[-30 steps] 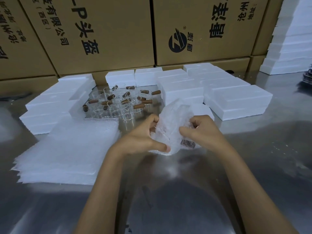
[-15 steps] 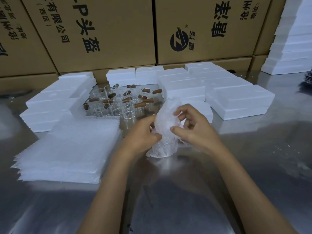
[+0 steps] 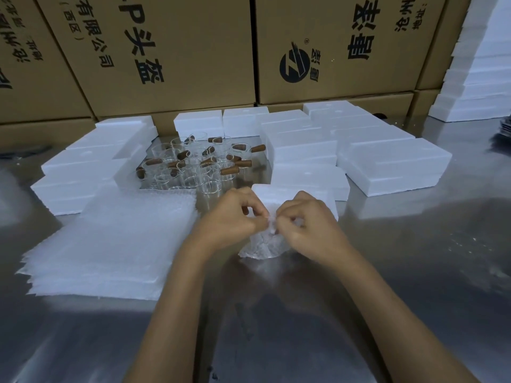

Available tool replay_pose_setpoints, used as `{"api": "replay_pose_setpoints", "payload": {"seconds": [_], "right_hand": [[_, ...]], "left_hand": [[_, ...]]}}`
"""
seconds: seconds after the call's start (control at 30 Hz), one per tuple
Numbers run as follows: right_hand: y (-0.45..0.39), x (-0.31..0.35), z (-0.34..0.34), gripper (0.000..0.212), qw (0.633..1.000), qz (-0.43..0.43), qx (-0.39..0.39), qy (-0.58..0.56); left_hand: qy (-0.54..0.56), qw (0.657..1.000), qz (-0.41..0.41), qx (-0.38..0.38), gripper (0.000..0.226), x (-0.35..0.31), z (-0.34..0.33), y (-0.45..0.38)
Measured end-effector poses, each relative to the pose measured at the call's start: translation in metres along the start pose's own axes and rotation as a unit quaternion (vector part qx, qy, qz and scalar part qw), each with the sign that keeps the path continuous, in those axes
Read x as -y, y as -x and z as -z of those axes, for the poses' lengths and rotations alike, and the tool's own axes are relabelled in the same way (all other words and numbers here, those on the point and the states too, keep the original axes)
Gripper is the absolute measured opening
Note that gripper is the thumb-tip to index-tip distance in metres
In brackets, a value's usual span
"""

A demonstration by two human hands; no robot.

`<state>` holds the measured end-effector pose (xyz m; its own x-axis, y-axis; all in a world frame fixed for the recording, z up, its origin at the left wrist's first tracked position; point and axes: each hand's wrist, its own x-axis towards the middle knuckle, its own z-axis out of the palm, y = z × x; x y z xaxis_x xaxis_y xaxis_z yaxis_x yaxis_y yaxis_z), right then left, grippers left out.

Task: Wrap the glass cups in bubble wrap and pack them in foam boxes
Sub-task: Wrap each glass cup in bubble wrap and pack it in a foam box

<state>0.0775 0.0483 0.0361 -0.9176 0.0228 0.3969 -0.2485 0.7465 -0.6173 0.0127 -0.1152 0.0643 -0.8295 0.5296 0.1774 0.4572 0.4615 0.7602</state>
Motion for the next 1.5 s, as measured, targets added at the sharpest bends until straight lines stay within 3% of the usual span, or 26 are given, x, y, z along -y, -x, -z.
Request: {"api": "replay_pose_setpoints", "payload": {"seconds": [0.1,0.13,0.2,0.3,0.4,0.47,0.67,0.77,0.83,0.97,1.07,1.17,1.23,1.3,1.43,1.5], "right_hand": [[-0.002,0.001,-0.001,0.028,0.980,-0.025,-0.179,-0.087],[-0.002,0.002,-0.001,0.029,0.973,-0.026,-0.200,-0.108],[-0.001,0.003,-0.002,0.031,0.987,-0.017,-0.146,-0.072],[0.001,0.001,-0.007,0.036,0.997,0.013,-0.011,0.076],[0.000,0.001,-0.007,0.037,0.992,0.034,0.010,0.121],[0.001,0.002,-0.008,0.033,0.989,0.055,0.024,0.139],[-0.001,-0.002,-0.013,0.048,0.989,0.038,0.045,0.133],[0.000,-0.005,-0.012,0.039,0.994,0.026,0.042,0.096],[0.001,-0.004,-0.011,0.037,0.998,0.022,0.005,0.064],[-0.004,-0.004,0.005,0.031,0.984,-0.071,-0.108,-0.119],[-0.008,-0.015,0.021,0.028,0.969,-0.116,-0.114,-0.186],[-0.005,-0.022,0.027,0.023,0.982,-0.112,-0.091,-0.123],[-0.002,-0.025,0.026,0.019,0.994,-0.090,-0.055,-0.036],[-0.001,-0.026,0.024,0.018,0.996,-0.084,-0.030,-0.003],[-0.001,-0.024,0.024,0.021,0.996,-0.088,-0.008,0.008],[0.000,-0.022,0.025,0.022,0.996,-0.091,0.006,-0.006]], "left_hand": [[-0.093,0.995,-0.013,-0.021,0.019,0.003,-0.012,-0.002],[-0.127,0.991,-0.020,-0.025,0.016,0.004,-0.014,-0.002],[-0.170,0.985,-0.022,-0.013,0.019,0.006,-0.017,-0.002],[-0.152,0.988,0.012,0.024,0.024,0.008,-0.010,-0.002],[-0.030,0.999,0.032,-0.012,0.026,0.006,-0.001,-0.003],[-0.004,0.998,0.021,-0.061,0.028,0.004,0.001,-0.003],[-0.039,0.998,-0.031,-0.048,0.028,0.005,-0.008,-0.001],[-0.086,0.995,-0.040,-0.029,0.023,0.007,-0.010,-0.002],[-0.123,0.992,-0.040,-0.012,0.018,0.010,-0.009,-0.003],[-0.176,0.984,-0.018,0.023,0.019,0.012,-0.012,-0.003],[-0.164,0.985,0.008,0.052,0.019,0.011,-0.012,-0.003],[-0.108,0.992,0.044,0.057,0.017,0.008,-0.009,-0.002],[-0.079,0.996,0.037,0.016,0.017,0.005,-0.008,0.000],[-0.073,0.996,0.043,0.011,0.032,0.003,-0.008,0.002],[-0.090,0.989,0.067,0.099,0.070,0.002,-0.011,0.005],[-0.106,0.988,0.060,0.092,0.066,0.002,-0.010,0.005]]}}
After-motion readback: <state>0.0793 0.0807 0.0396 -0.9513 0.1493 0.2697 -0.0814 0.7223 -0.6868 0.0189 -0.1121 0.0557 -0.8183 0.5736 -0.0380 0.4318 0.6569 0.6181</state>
